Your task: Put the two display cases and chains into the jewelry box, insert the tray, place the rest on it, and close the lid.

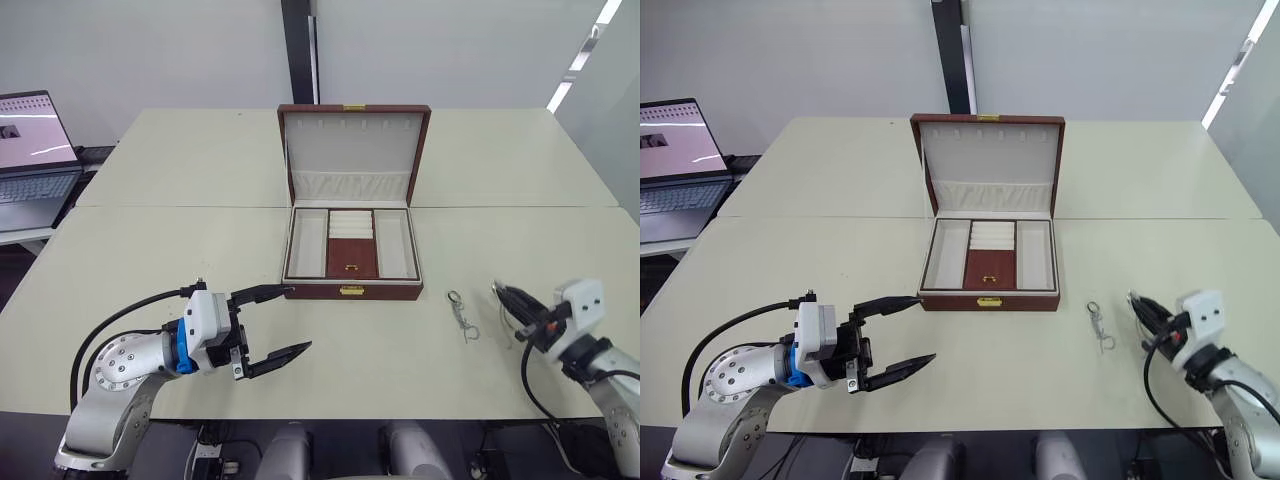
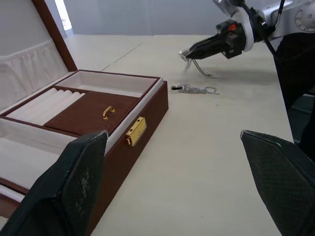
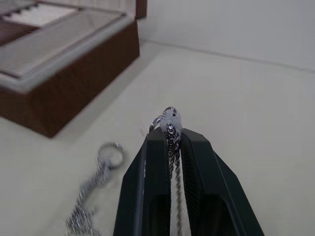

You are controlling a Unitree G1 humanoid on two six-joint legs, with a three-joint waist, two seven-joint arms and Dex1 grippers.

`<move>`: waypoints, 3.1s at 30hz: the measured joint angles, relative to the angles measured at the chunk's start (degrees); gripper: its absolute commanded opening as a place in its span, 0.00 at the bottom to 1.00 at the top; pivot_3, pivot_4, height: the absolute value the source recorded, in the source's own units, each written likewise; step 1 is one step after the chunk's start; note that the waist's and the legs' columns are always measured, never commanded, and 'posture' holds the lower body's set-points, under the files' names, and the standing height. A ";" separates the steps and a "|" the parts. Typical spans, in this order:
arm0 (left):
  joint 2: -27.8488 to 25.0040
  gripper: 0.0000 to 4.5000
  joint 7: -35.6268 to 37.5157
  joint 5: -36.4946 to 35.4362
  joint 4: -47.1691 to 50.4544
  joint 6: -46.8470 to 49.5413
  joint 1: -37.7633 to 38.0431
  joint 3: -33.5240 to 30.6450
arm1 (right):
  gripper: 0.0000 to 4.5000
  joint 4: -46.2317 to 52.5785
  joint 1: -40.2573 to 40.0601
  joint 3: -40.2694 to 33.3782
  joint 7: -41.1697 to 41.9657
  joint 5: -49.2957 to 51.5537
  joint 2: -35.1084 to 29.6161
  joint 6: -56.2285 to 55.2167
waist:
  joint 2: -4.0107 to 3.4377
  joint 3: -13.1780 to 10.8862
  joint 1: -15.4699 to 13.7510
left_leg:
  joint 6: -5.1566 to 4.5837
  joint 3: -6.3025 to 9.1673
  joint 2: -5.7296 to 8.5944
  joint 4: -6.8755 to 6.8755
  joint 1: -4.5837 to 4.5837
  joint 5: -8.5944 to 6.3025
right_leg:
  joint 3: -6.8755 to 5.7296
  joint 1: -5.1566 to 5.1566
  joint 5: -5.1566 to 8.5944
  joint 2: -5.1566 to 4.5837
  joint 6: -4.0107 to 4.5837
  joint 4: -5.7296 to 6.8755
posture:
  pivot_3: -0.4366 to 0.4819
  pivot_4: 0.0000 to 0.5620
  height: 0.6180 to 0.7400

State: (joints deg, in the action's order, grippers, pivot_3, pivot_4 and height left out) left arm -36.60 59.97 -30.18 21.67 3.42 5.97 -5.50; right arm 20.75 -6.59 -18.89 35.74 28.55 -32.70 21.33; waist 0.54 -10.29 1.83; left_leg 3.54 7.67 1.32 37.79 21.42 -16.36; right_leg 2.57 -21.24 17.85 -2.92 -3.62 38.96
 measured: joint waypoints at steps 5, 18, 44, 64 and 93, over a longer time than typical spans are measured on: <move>0.75 1.00 -3.29 -0.17 0.52 1.06 0.83 -1.65 | 0.02 5.48 7.57 2.43 -0.90 4.43 -2.13 7.28 | 0.01 0.00 -0.08 | 0.00 0.01 0.01 0.01 0.04 0.00 | 0.00 -0.03 0.00 -0.02 0.00 -0.01 | 0.48 0.27 1.00; 3.83 1.00 -12.74 -0.09 3.55 2.54 5.28 -6.12 | 0.02 5.79 29.84 11.75 -0.75 10.82 -0.53 16.41 | 0.02 -0.02 -0.06 | 0.00 0.05 -0.01 0.01 0.19 0.00 | -0.04 -0.17 0.00 -0.06 0.00 -0.03 | 0.48 0.27 1.00; 10.87 1.00 -27.00 -0.17 9.25 4.39 12.26 -10.64 | 0.02 -19.48 48.70 31.13 4.58 -4.34 17.71 7.39 | 0.02 -0.02 0.09 | 0.02 0.05 0.01 0.00 0.34 0.01 | -0.04 -0.51 -0.01 -0.04 0.02 0.05 | 0.48 0.27 1.00; 11.75 1.00 -33.44 1.06 14.44 10.21 9.45 -7.70 | 0.02 -30.46 49.77 32.73 7.11 -12.08 22.61 2.28 | 0.02 -0.02 0.10 | 0.03 0.03 0.01 0.00 0.35 0.02 | -0.05 -0.53 -0.05 0.00 0.07 0.06 | 0.48 0.27 1.00; 11.98 1.00 -29.92 1.07 11.83 9.03 9.59 -7.73 | 0.99 -26.11 43.32 26.21 7.95 -11.40 18.80 3.45 | 0.02 -0.02 -0.21 | 0.03 0.04 0.05 0.00 0.43 0.02 | -0.05 -0.52 -0.05 -0.07 0.07 0.00 | 0.48 0.27 1.00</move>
State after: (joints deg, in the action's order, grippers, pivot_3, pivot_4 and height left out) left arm -24.62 30.05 -29.11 33.50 12.45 15.57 -13.23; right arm -5.36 36.73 7.32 43.69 17.15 -13.90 24.78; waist 0.56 -10.31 1.63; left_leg 3.57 7.71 1.37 37.80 21.85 -16.35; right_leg 2.52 -21.76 17.80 -2.99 -3.55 38.97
